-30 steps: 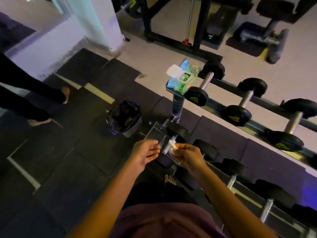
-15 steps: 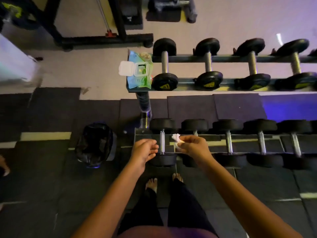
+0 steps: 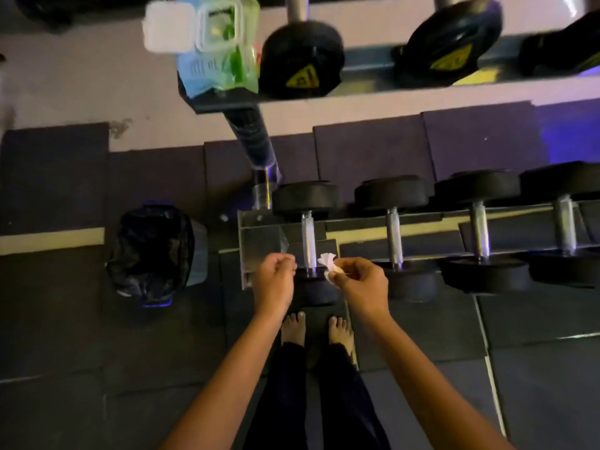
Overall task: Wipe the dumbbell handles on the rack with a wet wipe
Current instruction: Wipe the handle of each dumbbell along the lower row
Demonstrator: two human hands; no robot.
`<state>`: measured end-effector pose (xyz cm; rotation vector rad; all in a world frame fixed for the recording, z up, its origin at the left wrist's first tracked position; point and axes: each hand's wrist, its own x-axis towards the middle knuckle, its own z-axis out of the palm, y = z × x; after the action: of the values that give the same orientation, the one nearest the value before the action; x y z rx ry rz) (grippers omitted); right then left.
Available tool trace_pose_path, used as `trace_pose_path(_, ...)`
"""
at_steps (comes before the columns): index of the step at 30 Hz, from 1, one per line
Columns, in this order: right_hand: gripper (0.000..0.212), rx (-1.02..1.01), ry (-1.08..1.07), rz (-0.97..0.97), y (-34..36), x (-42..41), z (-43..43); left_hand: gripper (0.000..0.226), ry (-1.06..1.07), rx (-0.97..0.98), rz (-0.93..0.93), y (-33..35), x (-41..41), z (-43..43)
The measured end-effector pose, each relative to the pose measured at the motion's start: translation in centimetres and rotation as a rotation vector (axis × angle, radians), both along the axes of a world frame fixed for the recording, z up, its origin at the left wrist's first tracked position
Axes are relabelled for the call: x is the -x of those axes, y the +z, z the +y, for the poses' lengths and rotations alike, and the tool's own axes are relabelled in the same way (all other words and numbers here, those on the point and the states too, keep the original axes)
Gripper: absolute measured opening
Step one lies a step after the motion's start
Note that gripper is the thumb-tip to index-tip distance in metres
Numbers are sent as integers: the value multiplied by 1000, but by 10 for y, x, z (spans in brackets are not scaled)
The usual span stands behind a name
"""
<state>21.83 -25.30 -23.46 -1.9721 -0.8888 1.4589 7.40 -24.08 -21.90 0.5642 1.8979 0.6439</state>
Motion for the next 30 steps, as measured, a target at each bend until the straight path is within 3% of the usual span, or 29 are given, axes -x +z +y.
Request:
trace_pose_path(3, 15, -55, 56, -95, -45, 6, 4, 13, -71, -27, 141, -50, -2, 1)
trace_pose_path(7, 14, -154, 200, -166, -88, 14, 15, 22, -62, 1, 192, -106, -8, -5)
trace_pose_path(15, 16, -217, 464, -339, -111, 21, 25, 39, 255, 179, 201, -143, -22, -3)
trace_pose_path(19, 10, -176, 468, -368, -110, 25, 32, 39, 495, 328, 106, -136, -21, 5)
trace_pose_path(26, 16, -326, 326, -469, -120, 48, 83, 39, 511, 331, 181, -133, -25, 8)
trace_pose_path(30, 12, -292, 327, -483, -125, 47, 93, 34, 479, 320, 170, -132, -26, 8)
